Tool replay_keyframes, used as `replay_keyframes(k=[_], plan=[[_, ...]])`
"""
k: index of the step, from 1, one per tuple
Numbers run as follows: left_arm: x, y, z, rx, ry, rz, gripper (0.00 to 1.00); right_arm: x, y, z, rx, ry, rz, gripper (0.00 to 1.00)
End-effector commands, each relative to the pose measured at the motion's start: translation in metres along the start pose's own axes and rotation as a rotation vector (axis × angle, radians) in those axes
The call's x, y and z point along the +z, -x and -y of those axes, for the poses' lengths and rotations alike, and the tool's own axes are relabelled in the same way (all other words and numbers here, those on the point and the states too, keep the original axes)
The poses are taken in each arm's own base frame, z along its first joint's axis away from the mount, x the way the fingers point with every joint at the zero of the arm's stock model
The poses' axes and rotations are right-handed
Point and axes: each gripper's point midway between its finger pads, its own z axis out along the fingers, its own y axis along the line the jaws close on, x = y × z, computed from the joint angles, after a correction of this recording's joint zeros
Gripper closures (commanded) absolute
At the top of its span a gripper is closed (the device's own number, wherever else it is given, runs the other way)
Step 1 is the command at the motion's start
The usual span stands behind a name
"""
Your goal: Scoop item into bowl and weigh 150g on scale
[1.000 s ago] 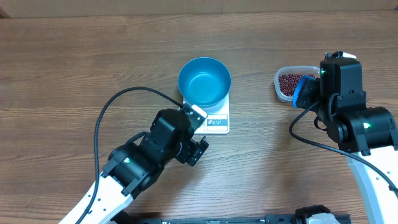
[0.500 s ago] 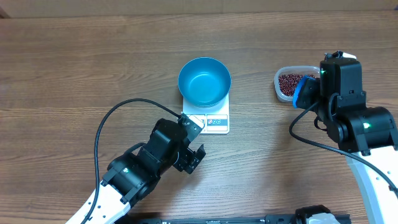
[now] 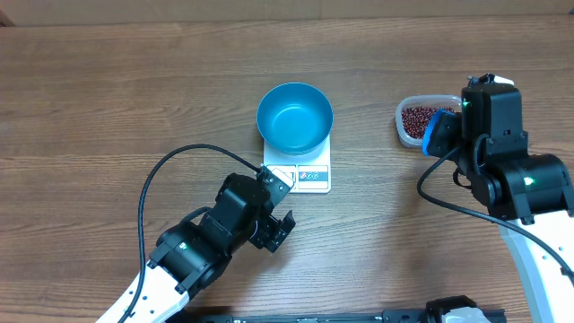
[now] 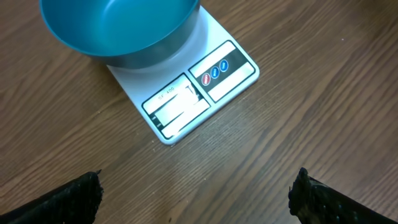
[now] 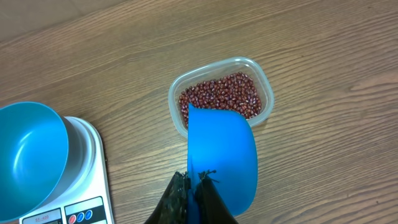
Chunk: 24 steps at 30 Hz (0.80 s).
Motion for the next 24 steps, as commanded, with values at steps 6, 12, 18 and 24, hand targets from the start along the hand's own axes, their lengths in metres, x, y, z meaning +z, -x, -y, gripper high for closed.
replay_keyframes(k=[6, 12, 18, 24], plan=[[-0.001, 0.013, -0.004, 0.003, 0.021, 0.067, 0.0, -0.008, 0.01, -0.002, 0.021, 0.021, 0.029, 0.96], [0.001, 0.009, -0.01, -0.015, 0.037, 0.056, 0.0, -0.008, 0.01, -0.002, 0.021, 0.022, 0.029, 0.96], [0.003, 0.008, -0.013, -0.045, 0.03, 0.057, 0.0, -0.008, 0.01, -0.002, 0.021, 0.022, 0.029, 0.96], [0.003, 0.011, -0.008, -0.044, 0.0, 0.071, 0.0, -0.008, 0.01, -0.002, 0.022, 0.022, 0.03, 0.96]])
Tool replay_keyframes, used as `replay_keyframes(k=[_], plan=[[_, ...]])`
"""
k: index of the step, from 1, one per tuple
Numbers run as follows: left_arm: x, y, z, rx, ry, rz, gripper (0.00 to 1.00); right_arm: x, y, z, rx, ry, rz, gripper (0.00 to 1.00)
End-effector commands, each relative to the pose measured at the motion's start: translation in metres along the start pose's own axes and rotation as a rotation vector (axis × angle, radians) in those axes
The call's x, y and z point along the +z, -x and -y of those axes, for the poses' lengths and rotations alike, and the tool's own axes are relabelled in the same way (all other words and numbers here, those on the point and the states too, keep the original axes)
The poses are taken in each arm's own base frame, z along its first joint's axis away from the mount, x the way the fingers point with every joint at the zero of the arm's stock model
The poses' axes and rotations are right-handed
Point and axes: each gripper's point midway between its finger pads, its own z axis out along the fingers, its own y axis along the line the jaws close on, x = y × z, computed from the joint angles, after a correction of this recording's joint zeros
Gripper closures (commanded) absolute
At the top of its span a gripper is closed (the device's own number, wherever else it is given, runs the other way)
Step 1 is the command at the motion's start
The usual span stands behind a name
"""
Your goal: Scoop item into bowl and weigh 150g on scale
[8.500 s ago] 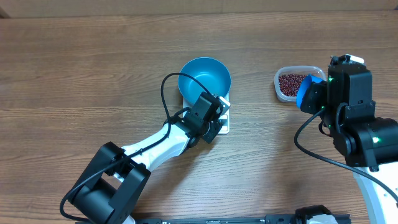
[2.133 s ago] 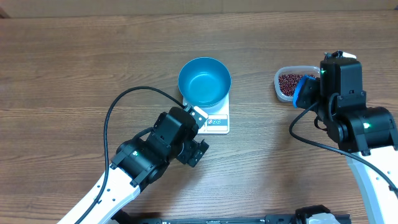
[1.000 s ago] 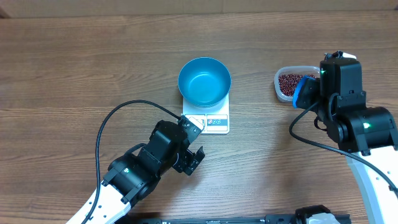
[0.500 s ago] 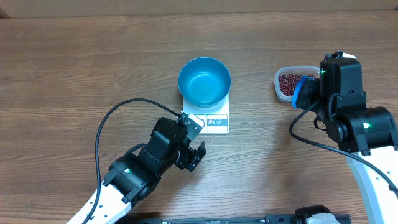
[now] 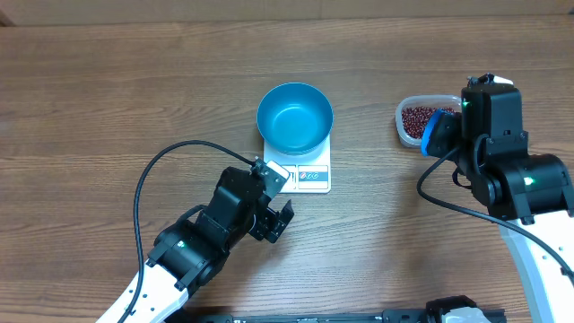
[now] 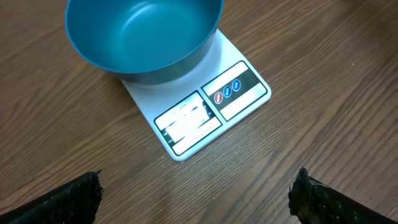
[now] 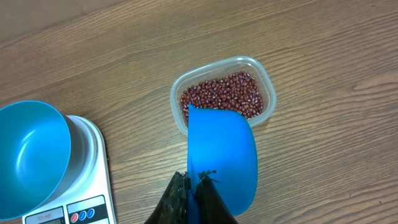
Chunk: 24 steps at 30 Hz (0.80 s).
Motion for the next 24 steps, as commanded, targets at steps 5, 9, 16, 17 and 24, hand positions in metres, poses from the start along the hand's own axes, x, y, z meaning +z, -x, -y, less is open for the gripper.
replay_keyframes(k=[5, 9, 16, 17, 24], plan=[[0.002, -0.005, 0.003, -0.011, -0.021, 0.004, 0.01, -0.008, 0.011, -0.001, 0.021, 0.015, 0.033, 0.96], [0.004, -0.009, 0.003, -0.01, -0.021, -0.004, 0.01, -0.008, 0.011, -0.001, 0.021, 0.015, 0.033, 0.96], [0.004, -0.004, -0.003, -0.021, -0.002, 0.016, 0.01, -0.008, 0.011, -0.001, 0.021, 0.015, 0.033, 0.96], [0.004, -0.005, -0.004, -0.025, 0.002, 0.016, 0.0, -0.008, 0.011, -0.001, 0.021, 0.015, 0.033, 0.96], [0.004, -0.005, -0.008, -0.035, 0.011, 0.016, 0.0, -0.008, 0.011, -0.001, 0.021, 0.015, 0.033, 0.96]])
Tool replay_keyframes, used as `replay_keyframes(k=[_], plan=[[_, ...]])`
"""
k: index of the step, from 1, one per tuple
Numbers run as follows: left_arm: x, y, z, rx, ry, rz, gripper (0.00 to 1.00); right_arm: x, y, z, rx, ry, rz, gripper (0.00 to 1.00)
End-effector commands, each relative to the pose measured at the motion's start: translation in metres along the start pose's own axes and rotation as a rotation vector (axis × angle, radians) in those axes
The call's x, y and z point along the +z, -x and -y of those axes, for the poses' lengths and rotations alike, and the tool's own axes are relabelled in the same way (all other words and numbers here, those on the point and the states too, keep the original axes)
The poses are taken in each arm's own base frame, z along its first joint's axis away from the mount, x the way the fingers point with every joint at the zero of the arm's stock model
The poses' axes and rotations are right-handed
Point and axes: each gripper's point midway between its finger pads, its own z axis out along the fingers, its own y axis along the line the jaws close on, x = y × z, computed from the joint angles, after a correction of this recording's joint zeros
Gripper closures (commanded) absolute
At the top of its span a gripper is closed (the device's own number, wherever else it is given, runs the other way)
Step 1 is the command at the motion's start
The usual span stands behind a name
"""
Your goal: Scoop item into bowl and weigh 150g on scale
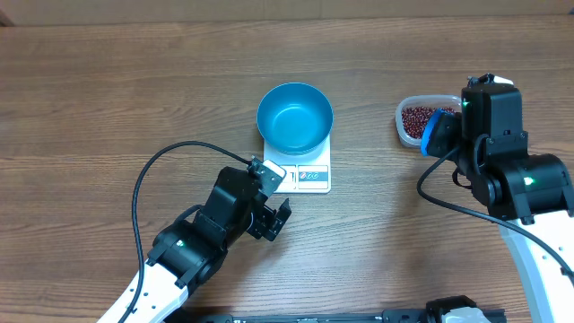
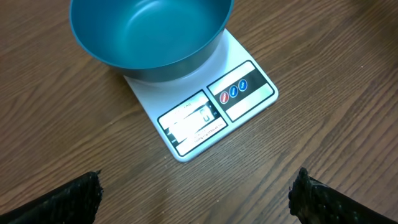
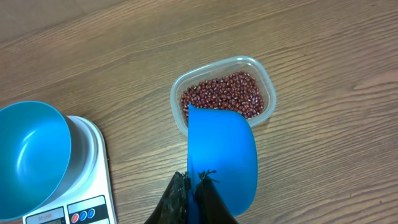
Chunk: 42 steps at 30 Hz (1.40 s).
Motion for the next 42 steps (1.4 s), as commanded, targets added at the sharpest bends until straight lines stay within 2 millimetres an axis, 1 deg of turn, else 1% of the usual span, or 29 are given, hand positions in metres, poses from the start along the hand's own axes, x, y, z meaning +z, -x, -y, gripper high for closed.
replay_keyframes(k=[1, 10, 14, 17, 20, 22, 25, 28, 30, 32, 33, 37, 42], plan=[[-0.001, 0.0, -0.001, -0.011, -0.002, 0.009, 0.0, -0.008, 0.011, -0.001, 0.018, 0.014, 0.033, 0.96], [-0.001, 0.0, -0.001, -0.011, -0.001, 0.007, 0.01, -0.008, 0.013, -0.001, 0.02, 0.012, 0.042, 0.96], [-0.002, 0.0, -0.001, -0.011, -0.001, 0.008, 0.0, -0.009, 0.022, 0.008, 0.019, -0.042, 0.087, 0.96], [-0.002, 0.0, -0.001, -0.011, -0.001, 0.007, 0.0, -0.014, 0.031, 0.013, -0.026, -0.075, 0.116, 0.96], [-0.002, 0.0, -0.001, -0.011, -0.001, 0.007, 0.0, -0.018, 0.042, 0.012, -0.085, -0.088, 0.138, 0.96], [-0.002, -0.001, -0.001, -0.01, -0.001, 0.005, 0.01, -0.016, 0.046, 0.01, -0.118, -0.091, 0.133, 0.96], [-0.002, -0.001, -0.001, -0.01, -0.002, 0.004, 0.01, -0.007, 0.053, 0.005, -0.176, -0.105, 0.112, 0.96], [-0.002, -0.001, -0.001, -0.01, -0.002, 0.004, 0.0, 0.011, 0.062, 0.001, -0.248, -0.138, 0.078, 0.96], [-0.001, -0.001, -0.001, -0.011, -0.002, 0.004, 0.0, 0.024, 0.067, 0.008, -0.269, -0.223, 0.061, 0.96], [-0.002, -0.001, -0.001, -0.01, -0.002, 0.004, 0.0, 0.038, 0.067, 0.016, -0.311, -0.294, 0.037, 0.96], [-0.002, -0.001, -0.001, -0.01, -0.002, 0.004, 0.01, 0.05, 0.064, 0.02, -0.337, -0.337, 0.009, 0.96], [-0.002, -0.001, -0.001, -0.01, -0.002, 0.004, 0.01, 0.075, 0.059, 0.019, -0.358, -0.371, -0.033, 0.96], [-0.002, -0.001, -0.001, -0.01, -0.002, 0.004, 0.0, 0.091, 0.06, 0.014, -0.357, -0.37, -0.033, 0.96]])
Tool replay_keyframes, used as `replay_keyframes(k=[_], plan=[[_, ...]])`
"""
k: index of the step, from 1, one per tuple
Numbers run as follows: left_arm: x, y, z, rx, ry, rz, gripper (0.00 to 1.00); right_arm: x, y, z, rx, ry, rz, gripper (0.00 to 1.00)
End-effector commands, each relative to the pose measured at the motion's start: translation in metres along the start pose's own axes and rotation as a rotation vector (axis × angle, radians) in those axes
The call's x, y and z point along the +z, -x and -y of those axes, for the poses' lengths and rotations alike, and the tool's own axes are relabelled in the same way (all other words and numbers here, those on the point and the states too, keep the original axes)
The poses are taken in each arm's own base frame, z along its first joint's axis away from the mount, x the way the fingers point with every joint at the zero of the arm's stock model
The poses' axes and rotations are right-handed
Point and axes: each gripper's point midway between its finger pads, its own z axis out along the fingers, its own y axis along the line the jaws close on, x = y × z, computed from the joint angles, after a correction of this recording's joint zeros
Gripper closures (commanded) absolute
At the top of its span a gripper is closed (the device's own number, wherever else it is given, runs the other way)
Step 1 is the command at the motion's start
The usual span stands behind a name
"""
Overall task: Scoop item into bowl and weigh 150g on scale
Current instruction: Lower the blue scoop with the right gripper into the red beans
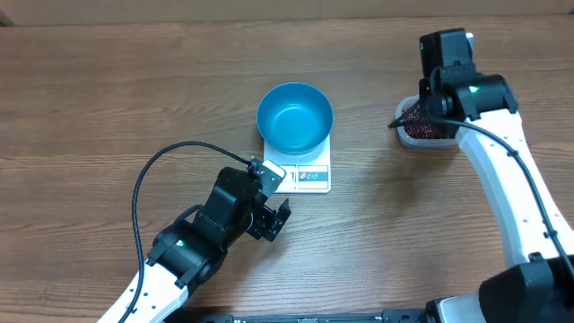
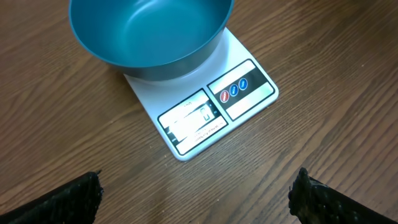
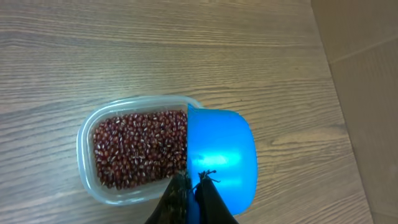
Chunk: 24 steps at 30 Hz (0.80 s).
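An empty blue bowl [image 1: 295,117] [image 2: 149,31] sits on the white scale [image 1: 309,176] [image 2: 205,112] at mid-table. A clear tub of red beans [image 3: 134,155] [image 1: 419,123] lies at the right. My right gripper [image 3: 191,186] is shut on a blue scoop [image 3: 221,155], held over the tub's right edge. My left gripper [image 2: 193,193] stands open just in front of the scale, nothing between its fingers [image 2: 62,199].
The scale's display [image 2: 191,120] and three small buttons [image 2: 233,90] face my left gripper. A black cable [image 1: 170,166] loops from the left arm over the wooden table [image 1: 108,99]. The table's far edge lies just past the tub.
My right arm has swung toward the table's far side, so the scoop now hangs over the right edge of the bean tub. The left gripper has barely shifted.
My left gripper hung open near the scale and drew a little closer, then held still. My right gripper kept the scoop on the near side of the bean tub through all three moments, and now holds it over the tub's right edge.
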Motion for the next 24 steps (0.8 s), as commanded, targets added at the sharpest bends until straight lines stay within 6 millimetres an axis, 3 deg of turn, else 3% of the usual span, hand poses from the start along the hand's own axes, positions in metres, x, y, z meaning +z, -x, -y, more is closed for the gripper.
replay_keyframes(k=[1, 12, 24], plan=[[-0.002, 0.0, -0.001, -0.011, -0.001, 0.008, 0.0, -0.001, 0.012, 0.009, 0.019, -0.033, 0.027, 0.96], [-0.002, 0.0, -0.001, -0.01, -0.001, 0.008, 0.0, 0.033, 0.004, -0.011, -0.025, -0.04, -0.042, 0.96], [-0.002, 0.0, -0.001, -0.011, -0.001, 0.008, 0.0, 0.052, 0.0, -0.025, -0.039, -0.023, -0.067, 0.96]])
